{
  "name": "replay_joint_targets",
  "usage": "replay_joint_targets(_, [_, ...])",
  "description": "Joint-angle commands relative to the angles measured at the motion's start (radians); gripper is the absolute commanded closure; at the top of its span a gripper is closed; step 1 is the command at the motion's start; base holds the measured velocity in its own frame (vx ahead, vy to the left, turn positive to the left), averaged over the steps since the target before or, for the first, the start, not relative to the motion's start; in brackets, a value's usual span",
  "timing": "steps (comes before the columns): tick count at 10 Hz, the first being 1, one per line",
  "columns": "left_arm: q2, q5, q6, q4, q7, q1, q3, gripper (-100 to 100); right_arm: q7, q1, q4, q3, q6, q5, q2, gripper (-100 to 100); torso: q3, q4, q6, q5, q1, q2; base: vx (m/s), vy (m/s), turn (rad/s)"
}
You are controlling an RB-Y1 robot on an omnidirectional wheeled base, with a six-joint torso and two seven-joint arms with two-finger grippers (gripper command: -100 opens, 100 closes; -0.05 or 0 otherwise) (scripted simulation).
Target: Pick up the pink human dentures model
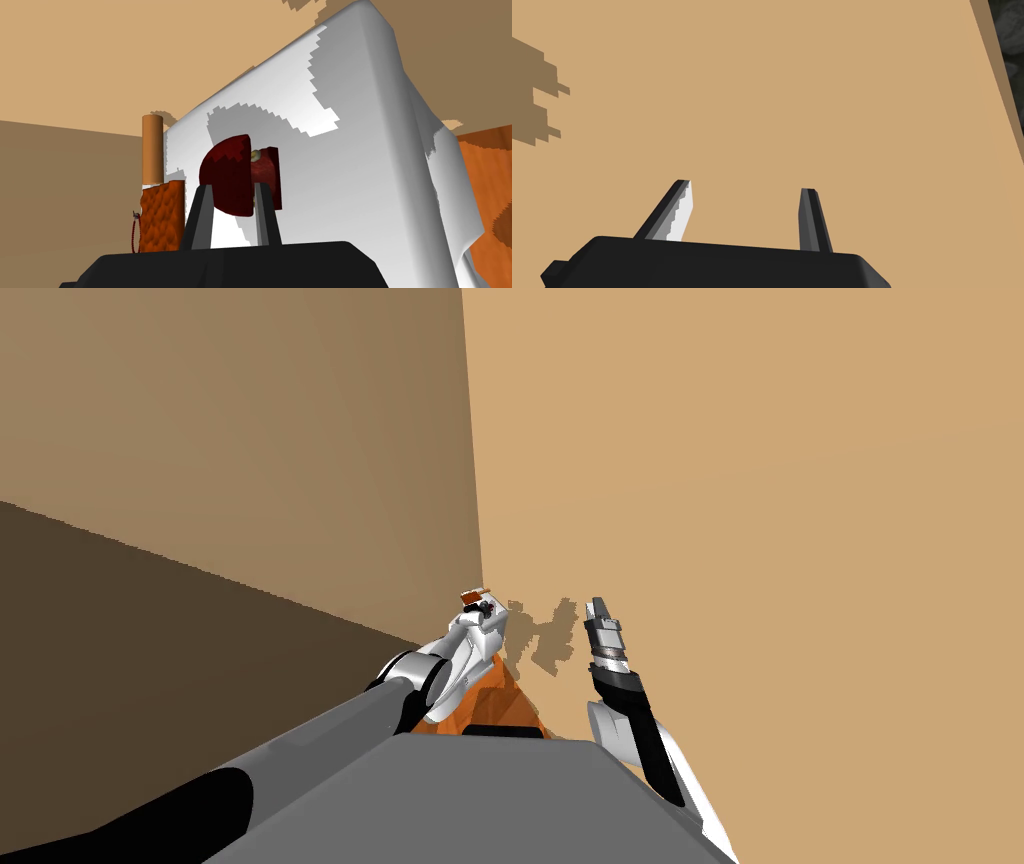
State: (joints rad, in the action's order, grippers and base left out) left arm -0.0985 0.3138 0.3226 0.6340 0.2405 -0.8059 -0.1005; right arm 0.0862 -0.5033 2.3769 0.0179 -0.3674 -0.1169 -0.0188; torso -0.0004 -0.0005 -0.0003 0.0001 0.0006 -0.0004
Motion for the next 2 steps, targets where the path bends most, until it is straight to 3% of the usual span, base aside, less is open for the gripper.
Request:
replay_joint_targets(1, [0.0,0.0,0.0,0.0,0.0,0.0,0.0,100,0.0,0.0,0.0,0.0,0.0,0.0,0.0,0,0.0,0.0,0.0,0.0,0.0,0.0,0.0,0.0,0.0])
replay_joint_targets(2, [0.0,0.0,0.0,0.0,0.0,0.0,0.0,0,0.0,0.0,0.0,0.0,0.0,0.0,0.0,0,0.0,0.0,0.0,0.0,0.0,0.0,0.0,0.0,0.0])
